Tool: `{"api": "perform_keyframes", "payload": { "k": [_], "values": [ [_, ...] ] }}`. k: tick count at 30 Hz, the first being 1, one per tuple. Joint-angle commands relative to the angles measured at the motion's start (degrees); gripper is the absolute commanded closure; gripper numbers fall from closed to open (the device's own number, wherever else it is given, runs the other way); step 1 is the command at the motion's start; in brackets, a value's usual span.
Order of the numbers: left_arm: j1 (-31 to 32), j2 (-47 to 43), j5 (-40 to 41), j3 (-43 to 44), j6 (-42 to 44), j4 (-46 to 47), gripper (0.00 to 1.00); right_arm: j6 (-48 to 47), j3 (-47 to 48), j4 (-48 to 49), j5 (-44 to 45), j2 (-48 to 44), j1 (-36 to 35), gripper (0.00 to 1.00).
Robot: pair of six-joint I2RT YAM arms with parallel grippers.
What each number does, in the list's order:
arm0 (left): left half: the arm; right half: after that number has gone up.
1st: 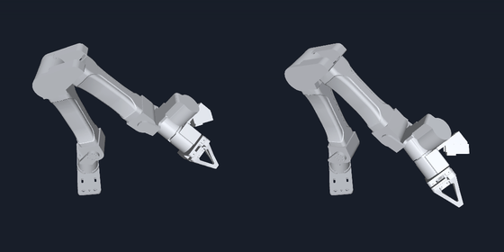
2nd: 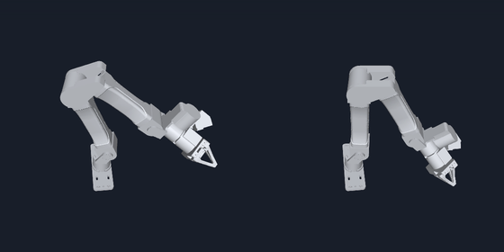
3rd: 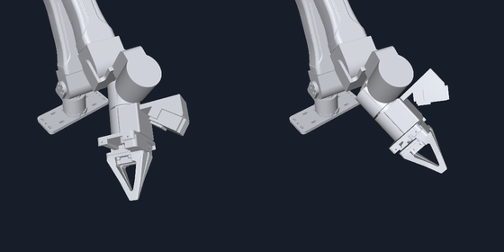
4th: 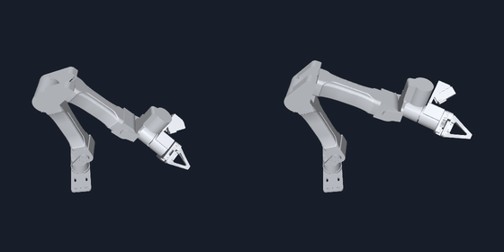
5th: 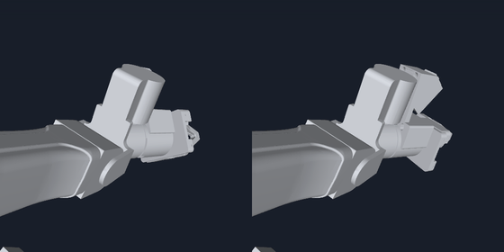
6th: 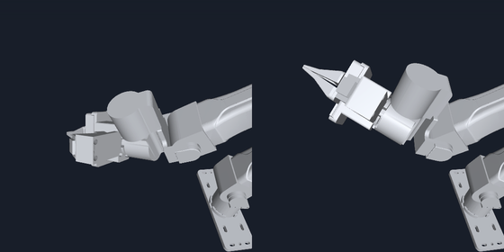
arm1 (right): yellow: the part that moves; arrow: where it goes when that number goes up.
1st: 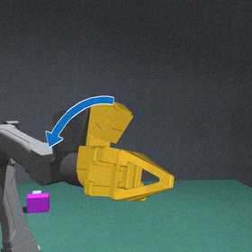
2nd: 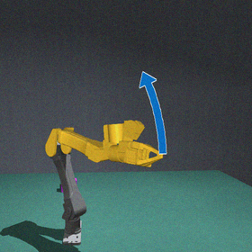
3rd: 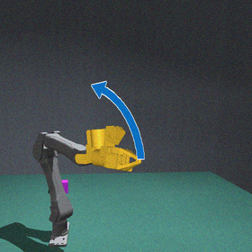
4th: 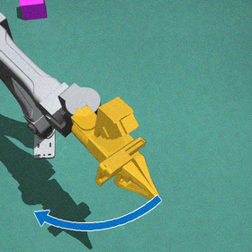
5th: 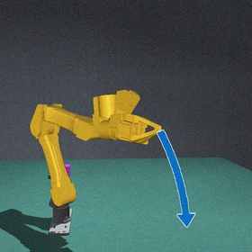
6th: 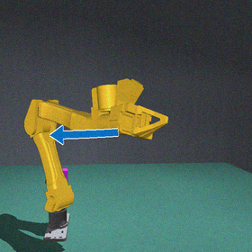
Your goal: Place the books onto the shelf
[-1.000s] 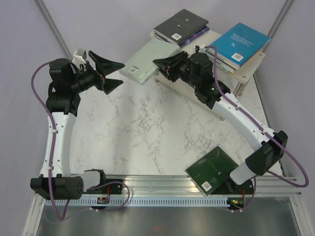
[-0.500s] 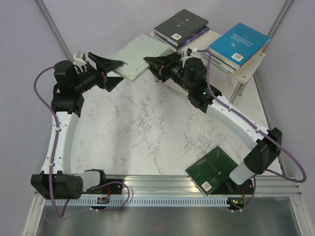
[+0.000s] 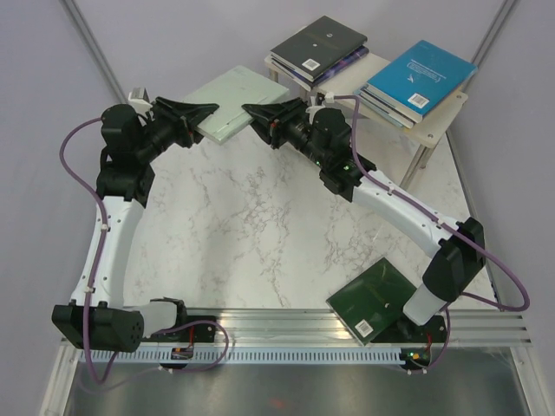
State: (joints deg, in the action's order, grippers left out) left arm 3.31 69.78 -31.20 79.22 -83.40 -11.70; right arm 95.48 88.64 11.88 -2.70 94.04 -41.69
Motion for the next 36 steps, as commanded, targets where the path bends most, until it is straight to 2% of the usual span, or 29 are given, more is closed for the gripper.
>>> {"api": "perform_keyframes", "payload": {
  "k": [1, 4, 10, 11, 13, 14, 16, 17, 19, 25, 32, 36],
  "values": [
    [0.29, 0.18, 2.90, 2.34, -2.03, 2.65, 0.75, 1.99, 0.66, 12.20, 0.67, -2.46, -0.32, 1.00],
    [0.29, 0.45, 2.73, 2.69, -1.77, 2.22, 0.98, 1.55, 0.13, 11.50, 1.12, -3.07, -0.32, 1.00],
    [0.29, 1.58, 2.03, 4.71, 0.60, 1.69, 0.98, -1.87, 1.71, 9.13, 0.33, -3.60, 0.20, 0.99],
    [0.21, 2.02, 1.76, 5.32, 1.47, 1.68, 0.98, -2.57, 2.41, 8.78, -0.28, -4.04, 0.47, 0.84],
    [0.20, 3.69, 0.88, 7.96, 2.18, 1.77, 0.98, -4.94, 2.94, 6.59, -0.90, -4.65, 1.78, 0.67],
    [0.20, 4.57, 0.53, 9.01, 2.79, 1.77, 0.98, -5.91, 3.46, 5.53, -0.99, -5.87, 2.31, 0.49],
    [0.20, 7.11, 0.00, 12.79, 3.06, 1.86, 0.98, -8.54, 3.38, 2.02, -1.17, -8.42, 4.16, 0.35],
    [0.20, 8.08, -0.17, 15.32, 3.06, 2.12, 0.98, -9.43, 3.03, 0.01, -1.25, -9.30, 4.86, 0.16],
    [0.20, 11.06, -0.79, 17.97, 2.63, 2.82, 0.98, -11.71, 2.42, -2.03, -2.22, -12.37, 6.88, 0.04],
    [0.38, 19.33, -1.23, 27.81, -0.80, 8.01, 0.98, -19.79, -0.22, -10.37, -3.27, -22.57, 9.08, 0.03],
    [3.54, 38.66, -1.67, 53.88, -1.50, 8.63, 0.98, -32.19, -4.43, -26.09, -0.30, -36.19, 9.26, 0.02],
    [6.26, 49.20, 1.66, 62.36, -5.19, 12.92, 0.98, -36.32, -5.93, -34.01, 3.65, -43.04, 9.26, 0.02]
  ]
}}
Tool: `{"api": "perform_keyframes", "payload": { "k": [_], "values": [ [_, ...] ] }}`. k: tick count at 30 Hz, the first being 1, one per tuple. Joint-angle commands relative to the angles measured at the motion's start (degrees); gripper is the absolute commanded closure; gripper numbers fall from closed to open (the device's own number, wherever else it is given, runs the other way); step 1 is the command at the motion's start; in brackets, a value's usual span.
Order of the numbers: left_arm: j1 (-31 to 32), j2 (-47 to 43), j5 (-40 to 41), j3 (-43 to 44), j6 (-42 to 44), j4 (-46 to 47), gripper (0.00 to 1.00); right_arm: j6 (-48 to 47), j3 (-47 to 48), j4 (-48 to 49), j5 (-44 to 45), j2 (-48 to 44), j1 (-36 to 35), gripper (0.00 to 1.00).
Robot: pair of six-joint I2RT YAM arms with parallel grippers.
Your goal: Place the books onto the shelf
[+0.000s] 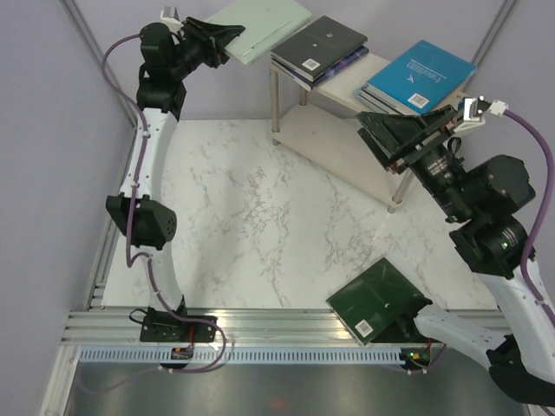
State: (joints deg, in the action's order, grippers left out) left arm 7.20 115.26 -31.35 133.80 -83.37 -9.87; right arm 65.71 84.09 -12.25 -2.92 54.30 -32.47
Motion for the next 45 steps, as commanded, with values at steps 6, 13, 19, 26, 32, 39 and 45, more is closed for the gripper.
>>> {"api": "perform_keyframes", "payload": {
  "k": [6, 13, 19, 26, 32, 39, 45],
  "values": [
    [7.56, 10.59, 6.30, 12.36, -7.07, 15.66, 0.98, -8.14, -1.83, -18.59, 8.53, -8.07, 0.04, 0.02],
    [12.66, 13.15, 10.52, 12.28, -3.55, 13.83, 0.96, -9.29, 0.01, -23.08, 11.26, -10.27, 0.12, 0.02],
    [12.75, 12.53, 13.60, 11.93, -0.65, 10.58, 0.77, -9.02, -0.07, -24.40, 12.32, -11.41, 0.04, 0.02],
    [12.66, 9.55, 15.01, 7.19, 2.25, 7.50, 0.46, -8.58, -0.95, -24.49, 12.41, -11.15, 0.04, 0.02],
    [12.22, 7.52, 14.92, 4.63, 2.95, 7.14, 0.30, -8.50, -1.56, -24.40, 12.41, -11.06, 0.04, 0.02],
    [11.87, 5.24, 12.99, 1.12, 3.13, 7.06, 0.30, -8.32, -2.27, -24.40, 12.41, -11.06, 0.04, 0.02],
    [11.61, 3.04, 11.85, -3.10, 3.39, 7.06, 0.34, -8.15, -2.88, -24.49, 12.15, -11.50, 0.04, 0.02]
  ]
}}
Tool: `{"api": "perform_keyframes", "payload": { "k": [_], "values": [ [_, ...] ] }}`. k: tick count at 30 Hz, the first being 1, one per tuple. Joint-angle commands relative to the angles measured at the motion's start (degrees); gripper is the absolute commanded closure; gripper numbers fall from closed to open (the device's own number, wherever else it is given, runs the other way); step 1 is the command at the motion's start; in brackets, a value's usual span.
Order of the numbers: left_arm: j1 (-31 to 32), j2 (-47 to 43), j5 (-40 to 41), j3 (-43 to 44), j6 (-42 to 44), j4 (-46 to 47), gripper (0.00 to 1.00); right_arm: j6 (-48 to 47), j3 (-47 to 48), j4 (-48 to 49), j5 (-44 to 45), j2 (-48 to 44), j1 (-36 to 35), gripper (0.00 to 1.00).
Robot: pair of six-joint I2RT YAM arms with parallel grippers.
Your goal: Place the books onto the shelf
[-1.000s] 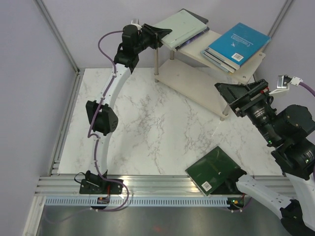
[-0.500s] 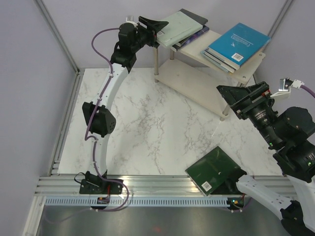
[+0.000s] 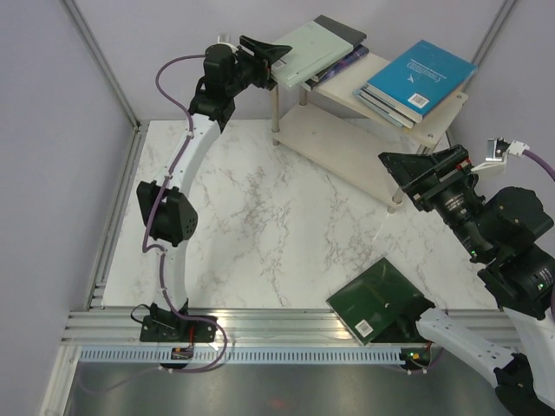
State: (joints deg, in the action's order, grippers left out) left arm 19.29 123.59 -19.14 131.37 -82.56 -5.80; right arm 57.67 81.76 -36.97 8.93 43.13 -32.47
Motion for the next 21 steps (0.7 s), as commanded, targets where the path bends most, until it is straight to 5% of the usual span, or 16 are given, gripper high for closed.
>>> {"api": "perform_keyframes", "payload": {
  "k": [1, 17, 18, 20, 21],
  "values": [
    [-0.65, -5.38, -0.64, -0.85, 2.58, 2.99, 0.36, -0.01, -0.81, 0.32, 0.30, -0.33, 0.04, 0.02],
    [-1.36, -9.59, -3.27, -6.12, 3.29, 3.17, 0.38, 0.08, -2.39, 0.14, 0.04, -1.21, 0.04, 0.02],
    [-1.36, -10.12, -3.54, -6.48, 3.55, 3.17, 0.57, 0.07, -2.48, 0.06, 0.04, -1.21, -0.05, 0.02],
    [-1.36, -10.47, -3.45, -7.09, 3.90, 3.17, 0.74, 0.16, -2.57, 0.06, -0.05, -1.21, -0.05, 0.02],
    [-1.36, -10.65, -3.45, -7.27, 3.90, 3.17, 0.91, 0.08, -2.65, 0.14, -0.05, -1.21, 0.04, 0.02]
  ]
}}
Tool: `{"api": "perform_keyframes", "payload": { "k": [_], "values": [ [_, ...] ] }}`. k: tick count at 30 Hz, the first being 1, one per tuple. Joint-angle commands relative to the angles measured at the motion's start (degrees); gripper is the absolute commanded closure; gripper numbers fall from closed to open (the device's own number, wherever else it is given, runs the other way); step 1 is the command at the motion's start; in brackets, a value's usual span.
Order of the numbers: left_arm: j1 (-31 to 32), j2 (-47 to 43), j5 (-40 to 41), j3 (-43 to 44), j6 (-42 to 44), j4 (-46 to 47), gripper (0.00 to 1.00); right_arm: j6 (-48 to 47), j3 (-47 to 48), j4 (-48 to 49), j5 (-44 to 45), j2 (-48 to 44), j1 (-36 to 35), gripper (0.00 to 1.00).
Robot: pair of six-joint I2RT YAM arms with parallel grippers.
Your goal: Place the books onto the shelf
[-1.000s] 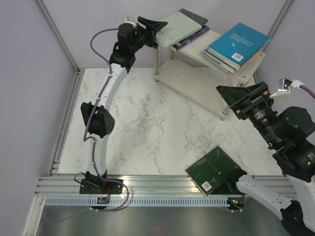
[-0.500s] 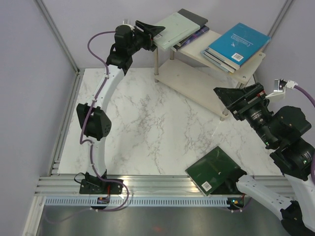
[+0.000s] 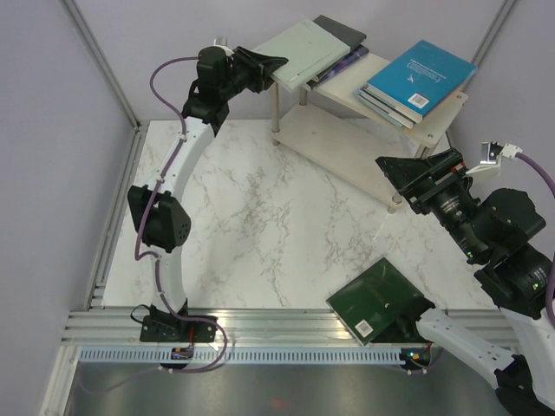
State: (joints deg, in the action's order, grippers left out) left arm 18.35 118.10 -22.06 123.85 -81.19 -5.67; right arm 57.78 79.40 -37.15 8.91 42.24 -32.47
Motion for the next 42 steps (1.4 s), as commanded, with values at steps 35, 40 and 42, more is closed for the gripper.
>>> {"api": "perform_keyframes", "payload": {
  "k": [35, 40, 42],
  "values": [
    [-1.12, 4.08, -3.07, 8.08, -4.16, 7.61, 0.27, -1.62, -0.12, -0.82, -0.20, 0.74, 0.04, 0.03],
    [-2.00, 1.52, -4.21, 3.68, -2.75, 7.61, 0.35, -1.35, -0.64, -0.74, -0.64, 1.09, 0.04, 0.03],
    [-2.09, 1.78, -5.09, 3.68, -2.92, 7.61, 0.45, -1.27, -0.73, -0.74, -0.91, 1.09, 0.04, 0.03]
  ]
}}
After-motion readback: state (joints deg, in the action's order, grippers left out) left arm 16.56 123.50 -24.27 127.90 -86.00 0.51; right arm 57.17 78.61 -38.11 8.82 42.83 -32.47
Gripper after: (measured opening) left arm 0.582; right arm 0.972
